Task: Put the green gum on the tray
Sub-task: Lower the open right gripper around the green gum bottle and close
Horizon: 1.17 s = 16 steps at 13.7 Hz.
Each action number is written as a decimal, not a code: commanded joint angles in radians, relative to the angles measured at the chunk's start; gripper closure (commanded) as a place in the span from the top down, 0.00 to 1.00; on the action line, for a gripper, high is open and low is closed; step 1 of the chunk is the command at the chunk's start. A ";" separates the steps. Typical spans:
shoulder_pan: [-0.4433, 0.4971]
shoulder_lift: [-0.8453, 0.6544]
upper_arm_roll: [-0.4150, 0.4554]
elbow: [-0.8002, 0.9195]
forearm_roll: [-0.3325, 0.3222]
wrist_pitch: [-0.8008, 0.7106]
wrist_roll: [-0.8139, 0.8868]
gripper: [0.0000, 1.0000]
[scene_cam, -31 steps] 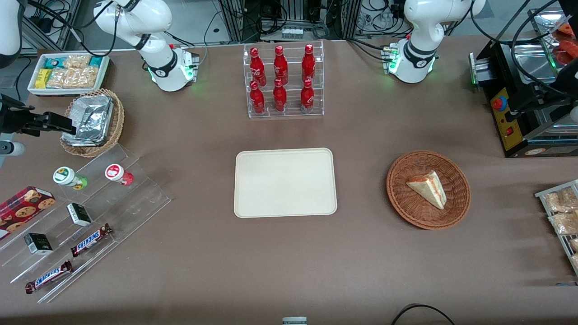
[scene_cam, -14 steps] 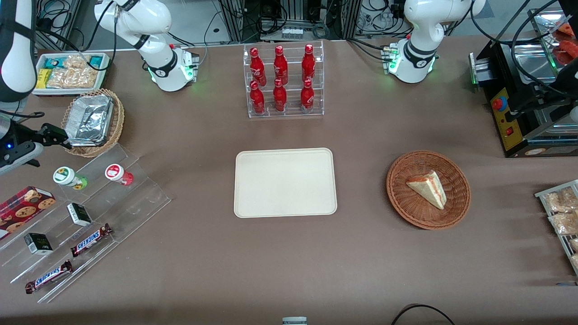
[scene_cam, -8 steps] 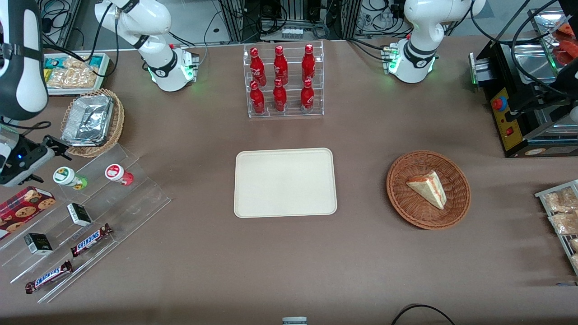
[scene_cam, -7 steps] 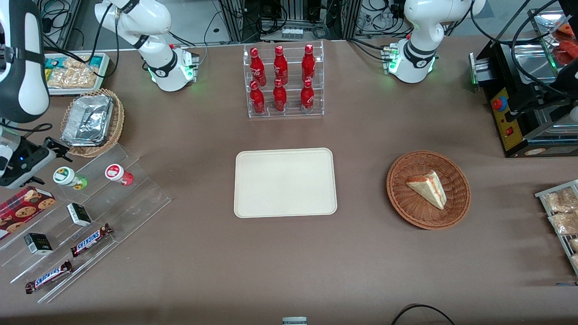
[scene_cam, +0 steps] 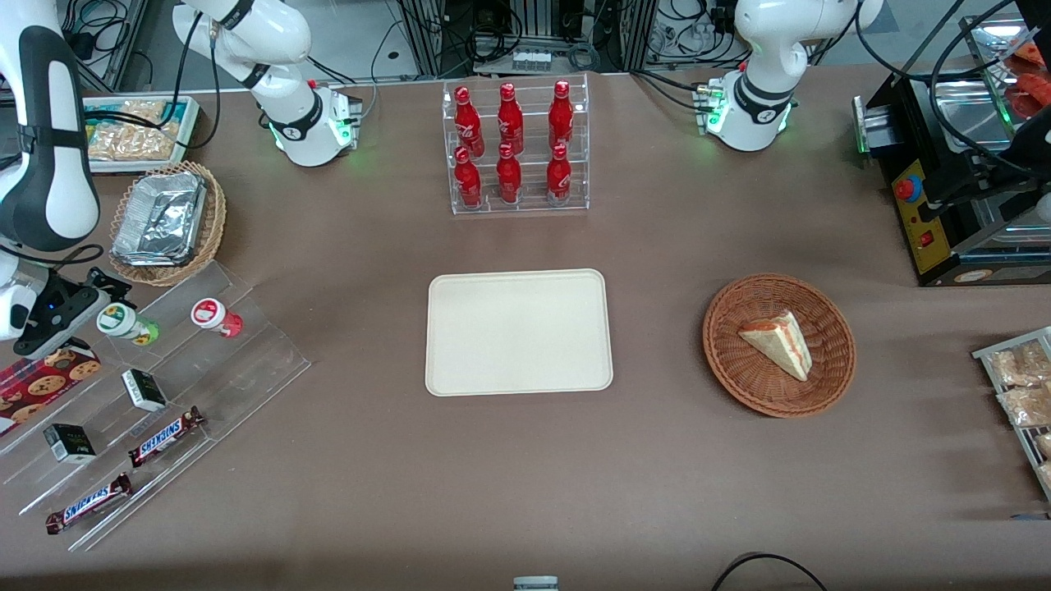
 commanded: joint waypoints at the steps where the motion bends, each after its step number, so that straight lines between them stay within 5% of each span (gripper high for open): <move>1: -0.018 0.025 0.002 -0.003 0.044 0.028 -0.029 1.00; 3: -0.032 0.035 0.002 -0.009 0.045 0.026 -0.029 0.96; 4: -0.032 0.033 0.002 -0.011 0.044 0.025 -0.029 0.72; 6: -0.032 0.027 0.002 -0.013 0.044 0.012 -0.034 0.02; 16: 0.043 -0.011 0.032 0.115 0.044 -0.265 0.182 0.00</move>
